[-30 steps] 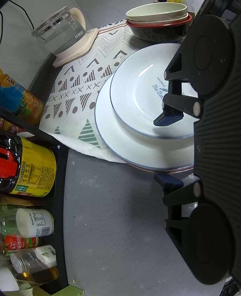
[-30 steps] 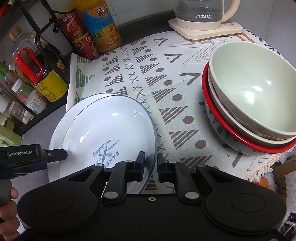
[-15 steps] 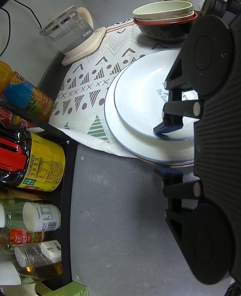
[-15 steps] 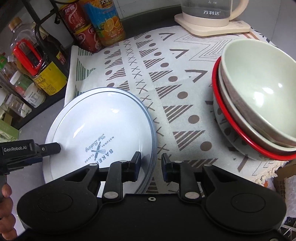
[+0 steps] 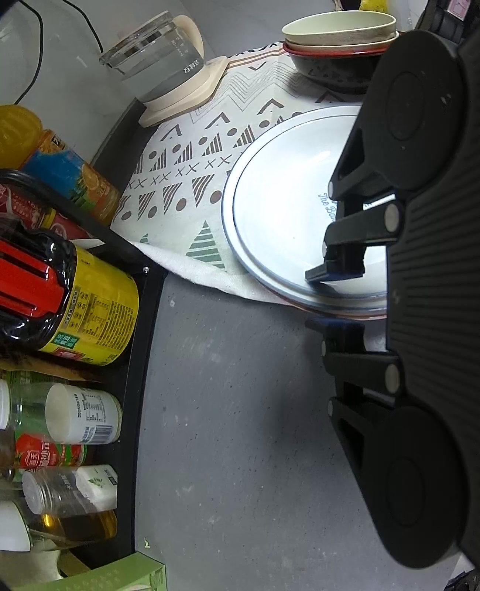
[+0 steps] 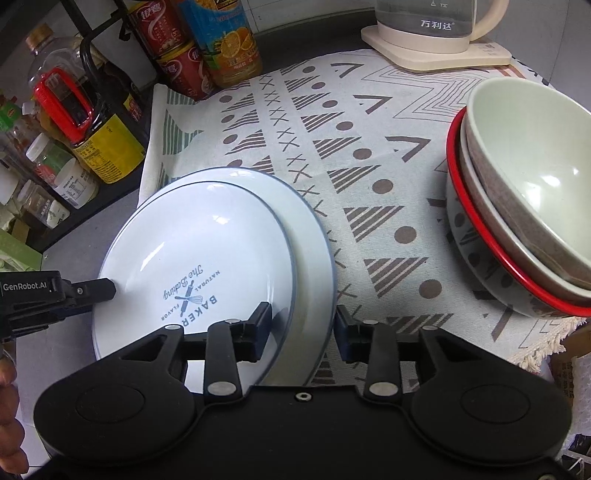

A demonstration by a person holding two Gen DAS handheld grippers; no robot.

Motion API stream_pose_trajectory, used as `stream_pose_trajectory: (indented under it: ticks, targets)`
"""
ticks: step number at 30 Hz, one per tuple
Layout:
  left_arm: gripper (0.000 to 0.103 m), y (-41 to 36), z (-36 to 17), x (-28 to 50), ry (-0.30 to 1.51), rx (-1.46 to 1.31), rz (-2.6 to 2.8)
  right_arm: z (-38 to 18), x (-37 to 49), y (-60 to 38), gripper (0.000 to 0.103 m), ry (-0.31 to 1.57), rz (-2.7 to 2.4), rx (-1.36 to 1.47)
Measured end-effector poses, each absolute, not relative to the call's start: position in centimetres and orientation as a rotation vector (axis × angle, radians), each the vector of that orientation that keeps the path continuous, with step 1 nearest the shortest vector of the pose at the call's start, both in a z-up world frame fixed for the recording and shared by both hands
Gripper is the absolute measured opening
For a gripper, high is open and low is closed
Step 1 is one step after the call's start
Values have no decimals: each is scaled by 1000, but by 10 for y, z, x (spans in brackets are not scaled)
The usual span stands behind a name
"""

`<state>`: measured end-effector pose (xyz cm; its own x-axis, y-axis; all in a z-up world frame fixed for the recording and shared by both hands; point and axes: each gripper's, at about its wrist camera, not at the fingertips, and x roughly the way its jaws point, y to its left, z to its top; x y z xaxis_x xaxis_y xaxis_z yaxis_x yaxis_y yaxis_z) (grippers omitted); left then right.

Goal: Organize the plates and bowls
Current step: 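Open both tools and release the 'BAKERY' plate, then reach both tools to the rim of the nested red and green bowl stack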

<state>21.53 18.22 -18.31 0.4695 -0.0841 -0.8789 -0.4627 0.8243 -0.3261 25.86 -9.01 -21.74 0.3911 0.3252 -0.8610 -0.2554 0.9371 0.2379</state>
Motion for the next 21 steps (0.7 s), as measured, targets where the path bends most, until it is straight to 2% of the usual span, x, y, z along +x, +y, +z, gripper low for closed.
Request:
stream_pose_trajectory:
  ticks: [4,10,12,14,18,19,20,21]
  targets:
    - [19,182,-183,218,1091,-565,245,-215,257,-93,36,1109,361,89]
    - [28,187,-181,221,1156,-591,268,-202,255,-102,39,1094,374,116]
    - [32,188,-175,221,1144,-601,278,-195,254,-105,46,1090,392,128]
    - [50,187,-165,223,1133,-595,283,-186,253,-108,57,1077,401,140]
    - [64,182,-143,226,1102,-572,261,-165,252,-115,73,1037,436,146]
    - [70,180,-138,227,1096,-565,261,-160,252,-117,80,1022,447,146]
    - [72,179,-134,228,1094,-558,266,-155,252,-119,87,1012,452,143]
    - [72,177,-129,229,1086,-554,266,-150,252,-122,89,1003,448,138]
